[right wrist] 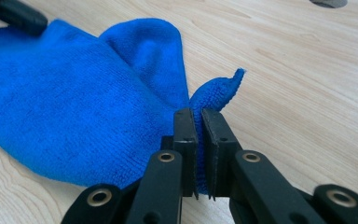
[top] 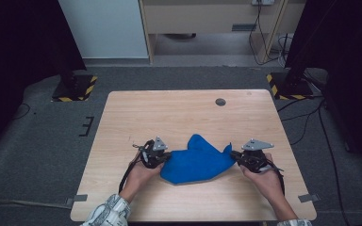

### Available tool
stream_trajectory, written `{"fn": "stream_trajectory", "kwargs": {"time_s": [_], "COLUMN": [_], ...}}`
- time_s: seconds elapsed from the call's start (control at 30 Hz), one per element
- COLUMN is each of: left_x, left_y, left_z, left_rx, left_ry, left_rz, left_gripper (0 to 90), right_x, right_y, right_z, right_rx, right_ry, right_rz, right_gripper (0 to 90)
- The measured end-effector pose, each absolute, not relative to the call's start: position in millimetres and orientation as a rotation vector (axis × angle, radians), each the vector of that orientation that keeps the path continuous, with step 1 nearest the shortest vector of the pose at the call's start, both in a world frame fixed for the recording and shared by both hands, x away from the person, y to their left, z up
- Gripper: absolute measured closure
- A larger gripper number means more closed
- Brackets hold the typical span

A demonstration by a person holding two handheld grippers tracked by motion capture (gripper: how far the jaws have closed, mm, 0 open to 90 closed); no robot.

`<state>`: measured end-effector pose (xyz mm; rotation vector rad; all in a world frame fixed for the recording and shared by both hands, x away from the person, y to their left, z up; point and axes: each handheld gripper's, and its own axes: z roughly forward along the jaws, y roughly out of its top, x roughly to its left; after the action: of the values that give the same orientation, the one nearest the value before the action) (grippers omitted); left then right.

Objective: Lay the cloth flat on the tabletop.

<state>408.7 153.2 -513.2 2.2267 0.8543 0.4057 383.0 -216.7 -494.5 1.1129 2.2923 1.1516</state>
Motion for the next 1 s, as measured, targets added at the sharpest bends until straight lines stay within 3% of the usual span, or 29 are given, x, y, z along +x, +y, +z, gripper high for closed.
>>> {"fn": "stream_trajectory", "kwargs": {"time_s": [0.13,0.27,0.37,0.47,0.6,0.9,1.0], "left_x": [408,410,409,410,412,420,419], "left_y": [160,155,153,161,172,164,162], "left_z": [-504,-517,-521,-512,-507,-521,-524], "left_rx": [2.161,2.253,2.278,2.171,2.071,2.148,2.153], "left_ry": [0.866,0.867,0.88,0.908,0.952,0.992,0.99], "left_rz": [0.54,0.471,0.46,0.49,0.514,0.519,0.46], "left_gripper": [87.6,81.5,67.9,56.1,56.4,55.1,52.3], "right_x": [382,382,382,381,382,381,381], "right_y": [-215,-211,-211,-215,-217,-216,-216], "right_z": [-493,-495,-494,-493,-495,-494,-495], "right_rx": [1.097,1.081,1.075,1.082,1.104,1.093,1.1], "right_ry": [2.279,2.296,2.295,2.29,2.289,2.297,2.294], "right_rz": [1.172,1.158,1.154,1.154,1.15,1.14,1.141], "right_gripper": [84.6,84.5,84.7,84.8,84.8,84.8,84.7]}}
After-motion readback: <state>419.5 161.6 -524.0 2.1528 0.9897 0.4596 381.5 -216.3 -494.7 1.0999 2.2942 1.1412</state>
